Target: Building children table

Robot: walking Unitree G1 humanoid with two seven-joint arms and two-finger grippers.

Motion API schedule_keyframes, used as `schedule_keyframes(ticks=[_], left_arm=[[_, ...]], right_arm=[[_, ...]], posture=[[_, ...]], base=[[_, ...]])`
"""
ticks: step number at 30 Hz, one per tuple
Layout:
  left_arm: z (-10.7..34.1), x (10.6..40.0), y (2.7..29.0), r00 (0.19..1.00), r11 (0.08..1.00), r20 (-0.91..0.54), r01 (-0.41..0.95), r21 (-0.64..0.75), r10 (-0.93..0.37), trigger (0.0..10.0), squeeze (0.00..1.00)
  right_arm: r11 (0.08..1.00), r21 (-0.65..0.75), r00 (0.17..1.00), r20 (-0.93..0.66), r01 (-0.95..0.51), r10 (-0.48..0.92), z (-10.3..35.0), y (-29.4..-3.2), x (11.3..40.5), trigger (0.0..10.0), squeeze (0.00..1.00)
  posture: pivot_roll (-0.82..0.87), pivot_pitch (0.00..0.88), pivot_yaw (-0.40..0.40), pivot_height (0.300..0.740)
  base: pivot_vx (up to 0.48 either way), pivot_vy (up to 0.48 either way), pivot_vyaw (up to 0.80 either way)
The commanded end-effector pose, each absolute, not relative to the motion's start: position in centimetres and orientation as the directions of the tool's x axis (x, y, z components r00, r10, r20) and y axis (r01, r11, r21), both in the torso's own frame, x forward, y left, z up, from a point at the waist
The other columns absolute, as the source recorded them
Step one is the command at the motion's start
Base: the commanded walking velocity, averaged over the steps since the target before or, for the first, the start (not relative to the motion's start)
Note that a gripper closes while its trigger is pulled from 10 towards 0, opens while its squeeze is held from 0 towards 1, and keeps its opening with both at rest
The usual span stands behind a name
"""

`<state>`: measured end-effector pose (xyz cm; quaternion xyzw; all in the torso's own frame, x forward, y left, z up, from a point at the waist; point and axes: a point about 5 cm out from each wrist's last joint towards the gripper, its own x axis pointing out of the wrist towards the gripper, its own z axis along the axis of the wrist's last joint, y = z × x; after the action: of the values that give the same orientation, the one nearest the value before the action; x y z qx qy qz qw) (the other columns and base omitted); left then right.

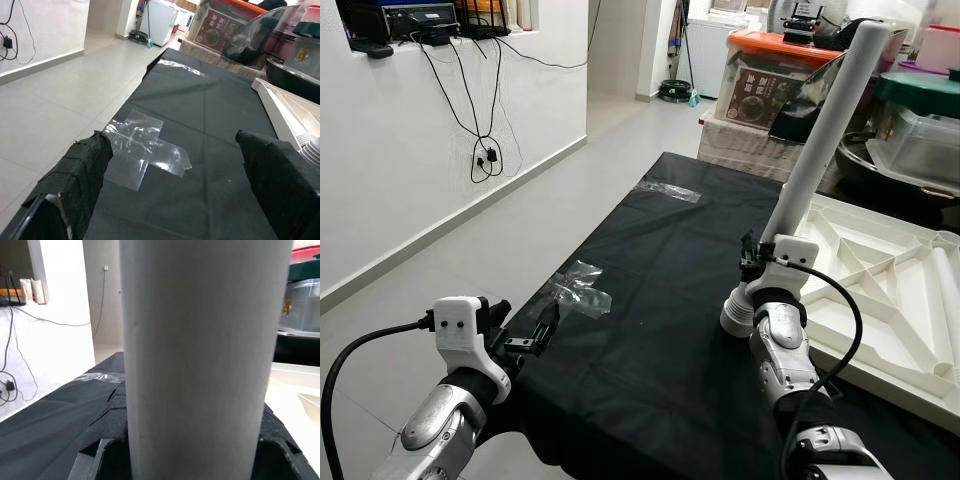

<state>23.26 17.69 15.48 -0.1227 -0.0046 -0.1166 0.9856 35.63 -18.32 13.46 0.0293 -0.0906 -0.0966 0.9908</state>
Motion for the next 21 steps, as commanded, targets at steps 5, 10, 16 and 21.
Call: schedule_keyframes(ticks=[5, 10, 16, 21], left_arm=[[15.0, 23.4, 17.7, 0.973, 0.943, 0.027, 0.23, -0.243, -0.23, 10.0, 0.0], [15.0, 23.4, 17.7, 0.973, 0.943, 0.029, 0.231, -0.241, -0.231, 10.0, 0.0], [15.0, 23.4, 17.7, 0.973, 0.943, 0.029, 0.231, -0.239, -0.23, 10.0, 0.0], [15.0, 23.4, 17.7, 0.972, 0.943, 0.028, 0.232, -0.239, -0.232, 10.0, 0.0]], right_arm=[[0.982, 0.075, 0.984, 0.038, 0.172, -0.175, 10.3, -18.0, 34.8, 10.0, 0.0], [0.988, 0.059, 0.989, 0.03, 0.143, -0.145, 10.8, -17.7, 35.1, 10.0, 0.0], [0.991, 0.057, 0.992, 0.031, 0.124, -0.126, 11.4, -17.5, 35.4, 10.0, 0.0], [0.991, 0.057, 0.992, 0.041, 0.121, -0.123, 11.6, -17.6, 35.4, 10.0, 0.0]], posture=[[0.08, 0.0, -0.085, 0.74], [0.07, 0.0, -0.086, 0.74], [0.07, 0.0, -0.086, 0.74], [0.07, 0.0, -0.085, 0.74]], base=[[0.0, 0.0, 0.0], [0.0, 0.0, 0.0], [0.0, 0.0, 0.0], [0.0, 0.0, 0.0]])
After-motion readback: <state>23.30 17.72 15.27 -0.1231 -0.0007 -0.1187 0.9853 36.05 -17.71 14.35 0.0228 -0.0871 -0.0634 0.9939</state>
